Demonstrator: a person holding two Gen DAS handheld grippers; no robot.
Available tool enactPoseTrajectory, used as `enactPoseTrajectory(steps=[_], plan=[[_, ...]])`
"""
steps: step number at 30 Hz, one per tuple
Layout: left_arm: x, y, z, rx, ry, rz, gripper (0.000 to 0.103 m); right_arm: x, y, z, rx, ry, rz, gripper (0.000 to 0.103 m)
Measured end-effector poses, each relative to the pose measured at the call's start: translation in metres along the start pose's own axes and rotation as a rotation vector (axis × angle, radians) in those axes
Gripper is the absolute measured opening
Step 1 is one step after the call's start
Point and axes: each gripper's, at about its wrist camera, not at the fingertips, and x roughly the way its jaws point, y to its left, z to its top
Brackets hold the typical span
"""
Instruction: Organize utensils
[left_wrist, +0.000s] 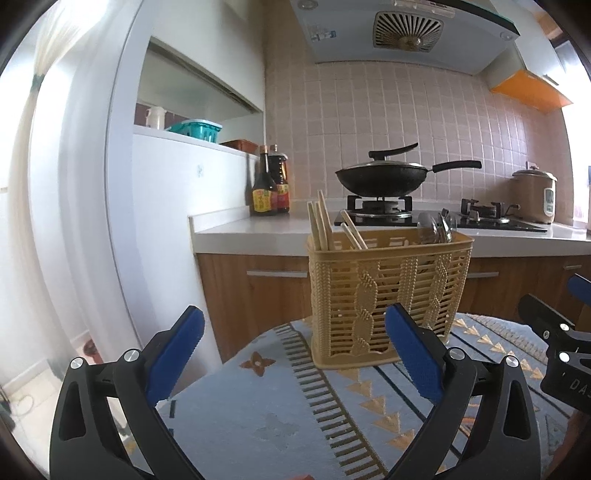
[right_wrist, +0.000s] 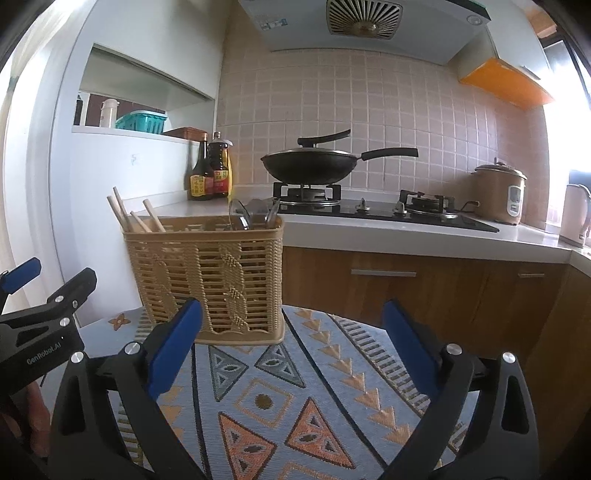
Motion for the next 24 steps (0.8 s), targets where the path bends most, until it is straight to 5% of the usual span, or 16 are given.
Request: enactPoseTrajectory(steps=[24], plan=[[0.0049, -0.0037, -0.009, 0.041, 0.012, 0.022, 0.095, 0.0052, 0.0014, -0.0043, -0.031, 0.036, 0.045, 0.094]])
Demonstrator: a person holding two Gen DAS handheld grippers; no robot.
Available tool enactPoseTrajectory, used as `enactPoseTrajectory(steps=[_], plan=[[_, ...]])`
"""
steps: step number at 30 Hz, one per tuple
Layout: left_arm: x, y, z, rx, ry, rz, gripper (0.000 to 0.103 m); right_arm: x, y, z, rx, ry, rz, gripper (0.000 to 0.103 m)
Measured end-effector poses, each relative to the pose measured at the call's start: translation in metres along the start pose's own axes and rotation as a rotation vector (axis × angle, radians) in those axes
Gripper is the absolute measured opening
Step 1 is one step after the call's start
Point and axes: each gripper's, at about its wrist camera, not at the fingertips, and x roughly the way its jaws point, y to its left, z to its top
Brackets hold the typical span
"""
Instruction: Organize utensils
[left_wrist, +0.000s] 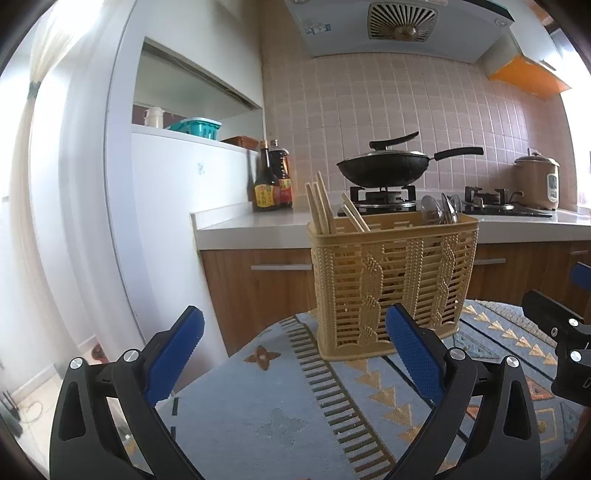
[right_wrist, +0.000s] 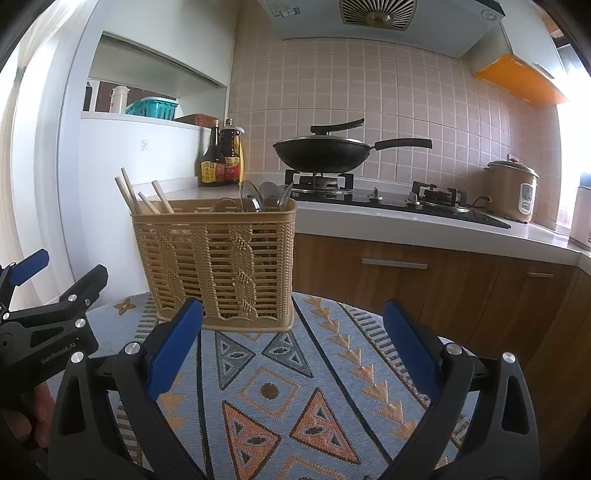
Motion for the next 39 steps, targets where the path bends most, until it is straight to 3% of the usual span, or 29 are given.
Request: enactPoseTrajectory(steps=[39], plan=[[0.0008, -0.0037, -0.0034, 0.029, 0.009, -0.007, 0.095, -0.0011, 0.0039, -0.0011, -0.014, 0.011, -0.002, 0.094]])
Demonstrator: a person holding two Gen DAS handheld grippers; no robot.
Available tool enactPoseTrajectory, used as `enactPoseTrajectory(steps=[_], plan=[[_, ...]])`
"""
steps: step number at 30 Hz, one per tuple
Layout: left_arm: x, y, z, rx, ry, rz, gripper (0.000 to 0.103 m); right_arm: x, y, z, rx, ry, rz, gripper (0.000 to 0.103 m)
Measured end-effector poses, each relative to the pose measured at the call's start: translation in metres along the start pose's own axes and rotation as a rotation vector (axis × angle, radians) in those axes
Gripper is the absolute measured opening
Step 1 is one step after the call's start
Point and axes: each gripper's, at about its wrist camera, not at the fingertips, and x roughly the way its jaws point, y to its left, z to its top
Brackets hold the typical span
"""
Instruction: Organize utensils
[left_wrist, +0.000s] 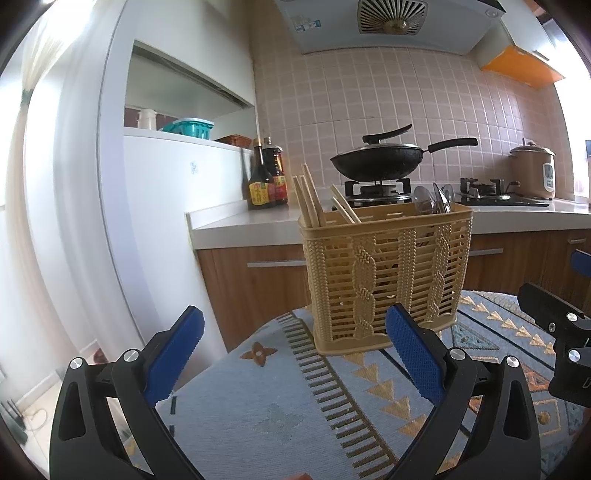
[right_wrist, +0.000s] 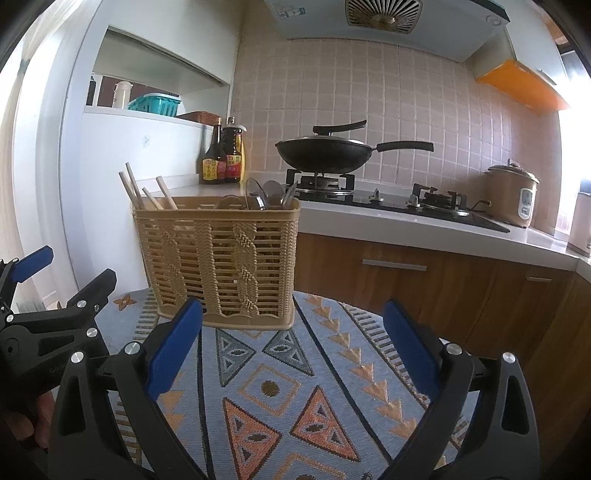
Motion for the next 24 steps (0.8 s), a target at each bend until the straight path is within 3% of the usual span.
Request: enactPoseTrajectory(steps=[24], plan=[[-0.0046, -0.0025, 0.0019, 0.007, -0.016, 0.003, 0.095, 0.0079, -0.0053, -0.0018, 0.018, 0.029, 0.001, 0.094]])
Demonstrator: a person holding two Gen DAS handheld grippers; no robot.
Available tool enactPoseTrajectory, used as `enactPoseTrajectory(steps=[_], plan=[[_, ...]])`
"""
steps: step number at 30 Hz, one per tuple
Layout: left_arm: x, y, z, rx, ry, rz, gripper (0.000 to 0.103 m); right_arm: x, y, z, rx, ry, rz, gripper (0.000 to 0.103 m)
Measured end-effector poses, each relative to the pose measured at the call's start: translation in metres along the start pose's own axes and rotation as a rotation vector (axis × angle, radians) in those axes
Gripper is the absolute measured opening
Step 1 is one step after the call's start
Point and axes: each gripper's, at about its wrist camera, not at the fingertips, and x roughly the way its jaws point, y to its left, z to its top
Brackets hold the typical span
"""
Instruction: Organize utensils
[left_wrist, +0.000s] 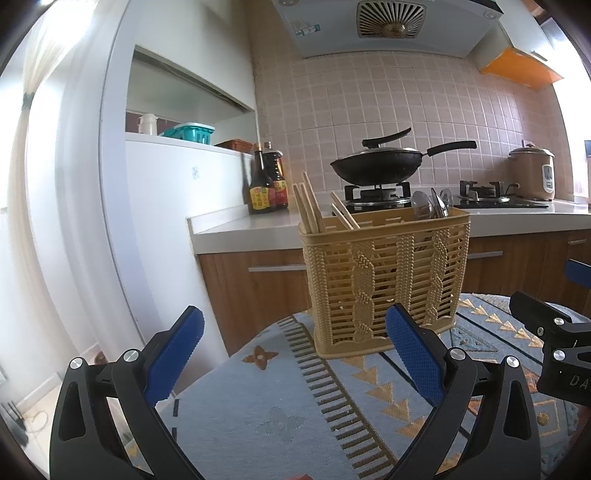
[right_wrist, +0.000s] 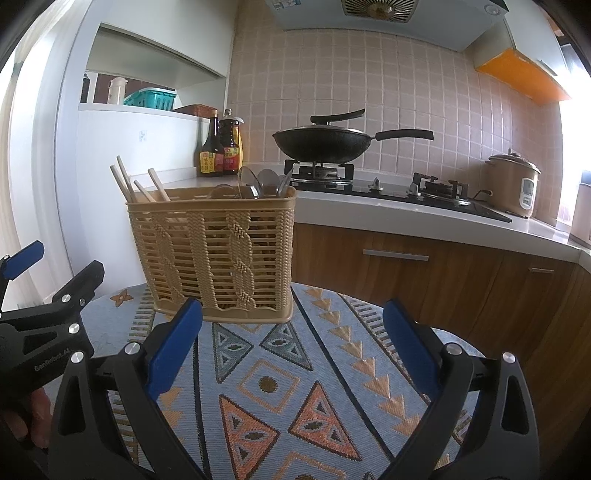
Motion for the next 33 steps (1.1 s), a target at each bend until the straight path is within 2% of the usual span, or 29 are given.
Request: enactPoseTrajectory(steps=[33], plan=[[0.0017, -0.0009, -0.0024, 0.006, 0.014, -0.017, 0.095, 0.0091, -0.0069, -0.0014, 0.036, 0.039, 0.004, 0.094]])
